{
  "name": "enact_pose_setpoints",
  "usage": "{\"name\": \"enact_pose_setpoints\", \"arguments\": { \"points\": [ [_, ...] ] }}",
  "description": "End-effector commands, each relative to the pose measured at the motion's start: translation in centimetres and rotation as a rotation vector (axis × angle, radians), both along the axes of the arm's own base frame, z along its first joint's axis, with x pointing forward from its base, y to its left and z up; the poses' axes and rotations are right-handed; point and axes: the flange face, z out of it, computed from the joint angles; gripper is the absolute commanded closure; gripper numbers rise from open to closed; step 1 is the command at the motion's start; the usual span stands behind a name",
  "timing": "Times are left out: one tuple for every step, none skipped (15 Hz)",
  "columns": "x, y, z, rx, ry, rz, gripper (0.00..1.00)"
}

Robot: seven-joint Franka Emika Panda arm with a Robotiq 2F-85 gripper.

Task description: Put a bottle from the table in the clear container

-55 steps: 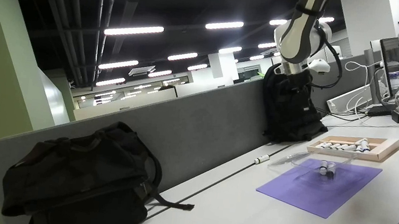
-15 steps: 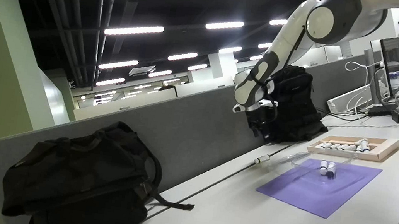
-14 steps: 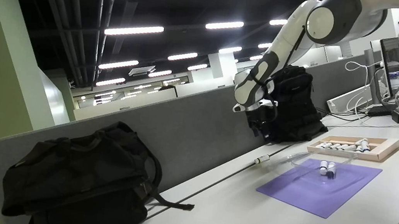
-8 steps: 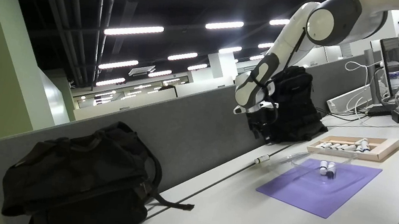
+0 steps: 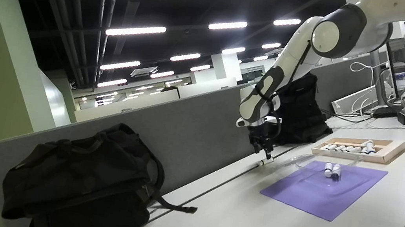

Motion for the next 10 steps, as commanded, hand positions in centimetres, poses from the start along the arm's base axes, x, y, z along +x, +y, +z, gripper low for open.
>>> {"name": "enact_pose_setpoints", "arguments": {
  "points": [
    [0.9, 0.1, -0.5, 0.04, -0.054, 0.03, 0.32],
    [0.9, 0.2, -0.7, 0.043, -0.061, 0.035, 0.4],
    [0.9, 0.3, -0.8, 0.049, -0.069, 0.041, 0.47],
    [1.0, 0.3, -1.0, 0.055, -0.073, 0.046, 0.55],
    [1.0, 0.3, -1.1, 0.058, -0.076, 0.049, 0.62],
    [0.9, 0.2, -1.3, 0.061, -0.076, 0.05, 0.68],
    [0.9, 0.1, -1.4, 0.064, -0.075, 0.049, 0.75],
    [0.9, -0.1, -1.4, 0.066, -0.072, 0.042, 0.81],
    [0.8, -0.3, -1.5, 0.067, -0.065, 0.033, 0.9],
    [0.7, -0.6, -1.5, 0.064, -0.048, 0.013, 0.95]
  ]
}}
